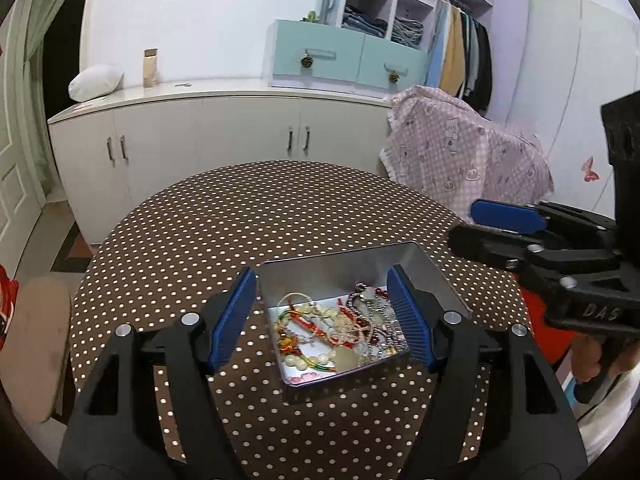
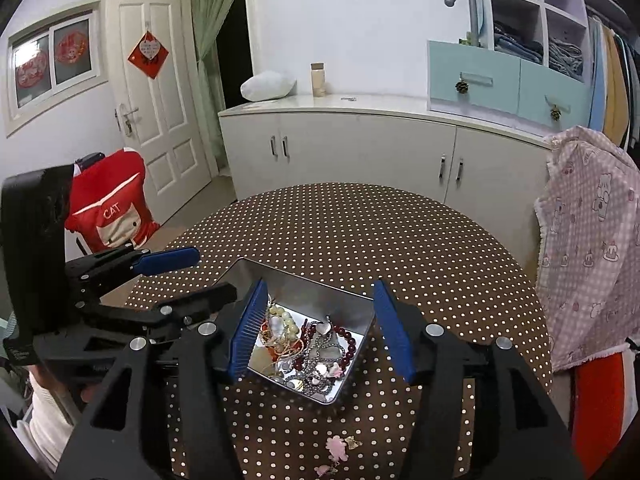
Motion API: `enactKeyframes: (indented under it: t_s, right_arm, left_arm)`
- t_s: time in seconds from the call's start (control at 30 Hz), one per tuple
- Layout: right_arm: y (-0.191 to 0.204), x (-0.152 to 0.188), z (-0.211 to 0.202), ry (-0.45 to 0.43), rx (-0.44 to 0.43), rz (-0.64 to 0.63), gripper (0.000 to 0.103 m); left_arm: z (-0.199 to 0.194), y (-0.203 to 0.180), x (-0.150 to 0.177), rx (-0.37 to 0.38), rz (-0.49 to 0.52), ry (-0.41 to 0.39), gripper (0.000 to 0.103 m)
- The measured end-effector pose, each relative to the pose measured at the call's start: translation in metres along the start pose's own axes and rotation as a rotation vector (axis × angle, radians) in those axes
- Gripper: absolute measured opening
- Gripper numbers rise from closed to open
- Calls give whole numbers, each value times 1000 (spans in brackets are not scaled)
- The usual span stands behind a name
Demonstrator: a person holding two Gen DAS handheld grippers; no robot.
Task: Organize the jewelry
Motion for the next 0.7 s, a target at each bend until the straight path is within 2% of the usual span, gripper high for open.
enactKeyframes:
  t_s: [0.37,0.7]
  right_arm:
    - [-11,14,-3,14,19,23,56]
    - [-29,47,-7,53,60,74,60]
  left_arm:
    - [-10,0,9,-15,-5,-4,68]
    - [-23,-1,37,-36,5,8,68]
Point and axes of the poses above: each gripper's, at about its wrist camera, not at the fingertips, and z roughly the way its jaws point, y to its left, x to its underside, the point moved 9 cm from there along z, roughly the way its jaws point, and after that the axes turned 6 degrees about y, right-handed, at the moved point
